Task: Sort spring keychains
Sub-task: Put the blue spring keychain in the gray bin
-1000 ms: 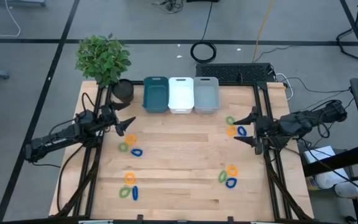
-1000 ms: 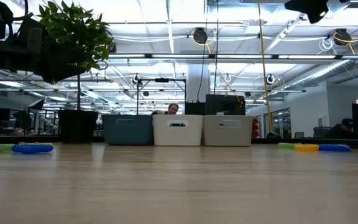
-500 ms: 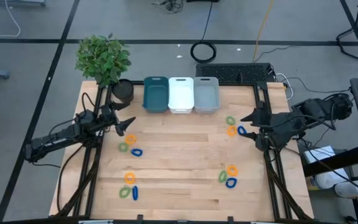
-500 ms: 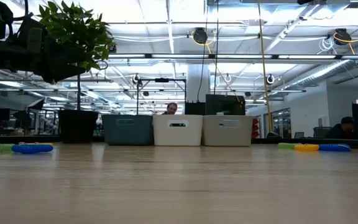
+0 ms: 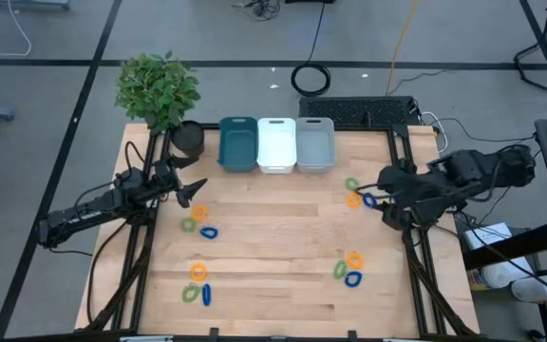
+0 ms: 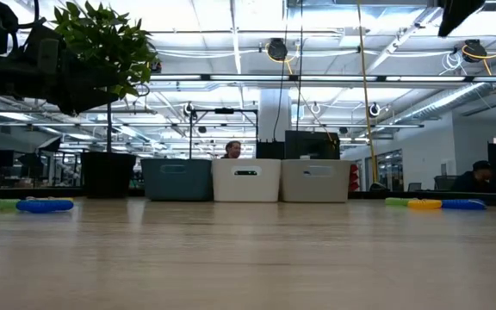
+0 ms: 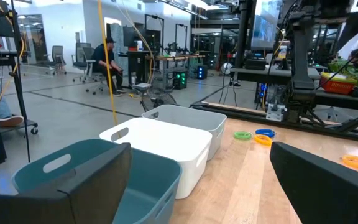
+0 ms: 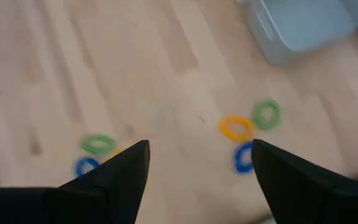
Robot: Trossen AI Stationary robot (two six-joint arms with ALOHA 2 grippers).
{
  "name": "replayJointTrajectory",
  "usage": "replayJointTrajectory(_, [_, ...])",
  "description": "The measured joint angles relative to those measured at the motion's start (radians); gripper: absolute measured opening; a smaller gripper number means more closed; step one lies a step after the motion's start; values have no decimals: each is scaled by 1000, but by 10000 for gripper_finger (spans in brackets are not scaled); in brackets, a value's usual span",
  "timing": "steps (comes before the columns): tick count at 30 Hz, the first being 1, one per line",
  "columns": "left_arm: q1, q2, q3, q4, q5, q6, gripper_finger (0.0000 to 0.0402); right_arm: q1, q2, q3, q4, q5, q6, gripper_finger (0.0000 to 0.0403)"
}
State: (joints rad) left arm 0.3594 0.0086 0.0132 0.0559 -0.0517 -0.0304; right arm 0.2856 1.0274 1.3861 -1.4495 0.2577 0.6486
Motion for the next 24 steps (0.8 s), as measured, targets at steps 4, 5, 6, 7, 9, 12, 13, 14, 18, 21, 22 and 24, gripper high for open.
replayJointTrajectory(4, [0, 0, 0, 0, 0, 0, 392, -51, 55, 0, -61, 0, -33, 267])
replayJointTrajectory(5, [0, 0, 0, 0, 0, 0, 392, -61, 66, 0, -68, 0, -37, 267])
replayJointTrajectory(6, [0, 0, 0, 0, 0, 0, 392, -69, 77, 0, -68, 0, -38, 267])
replayJointTrajectory(7, [0, 0, 0, 0, 0, 0, 392, -77, 87, -2, -67, 0, -38, 267])
replayJointTrajectory(9, [0, 0, 0, 0, 0, 0, 392, -91, 105, -9, -67, -1, -40, 267])
replayJointTrajectory(12, [0, 0, 0, 0, 0, 0, 392, -109, 127, -27, -67, -1, -23, 267])
replayJointTrajectory(13, [0, 0, 0, 0, 0, 0, 392, -116, 134, -36, -67, -1, -7, 267])
replayJointTrajectory(14, [0, 0, 0, 0, 0, 0, 392, -123, 138, -48, -66, 0, 8, 267])
replayJointTrajectory(18, [0, 0, 0, 0, 0, 0, 392, -148, 152, -124, -66, 1, 36, 267])
replayJointTrajectory(21, [0, 0, 0, 0, 0, 0, 392, -171, 152, -206, -52, 0, 44, 267])
replayJointTrajectory(22, [0, 0, 0, 0, 0, 0, 392, -180, 152, -233, -43, 0, 42, 267])
replayJointTrajectory(24, [0, 0, 0, 0, 0, 0, 392, -200, 152, -286, -15, -7, 42, 267])
